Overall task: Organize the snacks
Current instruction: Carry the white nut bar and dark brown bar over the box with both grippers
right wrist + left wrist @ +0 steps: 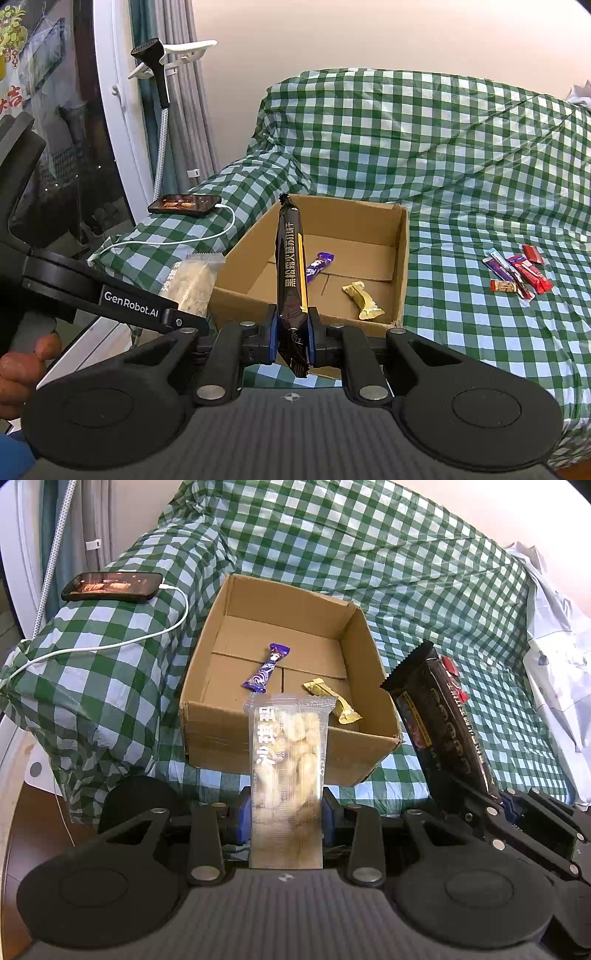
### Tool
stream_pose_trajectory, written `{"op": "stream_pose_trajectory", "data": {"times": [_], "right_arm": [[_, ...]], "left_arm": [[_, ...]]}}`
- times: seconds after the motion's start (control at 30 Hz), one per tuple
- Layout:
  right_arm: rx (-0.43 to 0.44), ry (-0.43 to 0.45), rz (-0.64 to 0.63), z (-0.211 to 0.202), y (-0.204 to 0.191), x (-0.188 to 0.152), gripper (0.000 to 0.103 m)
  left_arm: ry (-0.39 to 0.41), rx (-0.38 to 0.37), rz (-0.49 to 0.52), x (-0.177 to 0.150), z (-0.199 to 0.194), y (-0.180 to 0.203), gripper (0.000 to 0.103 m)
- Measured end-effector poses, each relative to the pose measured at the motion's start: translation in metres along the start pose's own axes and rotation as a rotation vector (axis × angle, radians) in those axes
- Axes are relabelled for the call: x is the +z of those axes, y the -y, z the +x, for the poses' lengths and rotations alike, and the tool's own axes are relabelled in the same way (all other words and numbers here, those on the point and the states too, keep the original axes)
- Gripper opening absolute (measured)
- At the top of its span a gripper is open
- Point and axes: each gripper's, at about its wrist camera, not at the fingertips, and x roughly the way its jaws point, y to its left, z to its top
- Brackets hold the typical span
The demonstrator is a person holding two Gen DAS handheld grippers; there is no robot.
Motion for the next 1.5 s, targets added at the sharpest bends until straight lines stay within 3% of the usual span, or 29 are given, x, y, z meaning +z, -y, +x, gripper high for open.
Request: {"op": "stream_pose_trajectory", "data": {"times": [0.97, 1.5], "right_arm": [[-0.015, -0.052, 0.042, 0.019, 0.006, 0.001, 0.015], [-0.044, -0.077, 0.049, 0.045, 0.019, 0.013, 0.015]], "left_arm": [[-0.028, 0.019, -0.013, 0.012, 0.021, -0.007, 0.04], [0.002, 0.015, -0.037, 0.045, 0.037, -0.011, 0.04]]}}
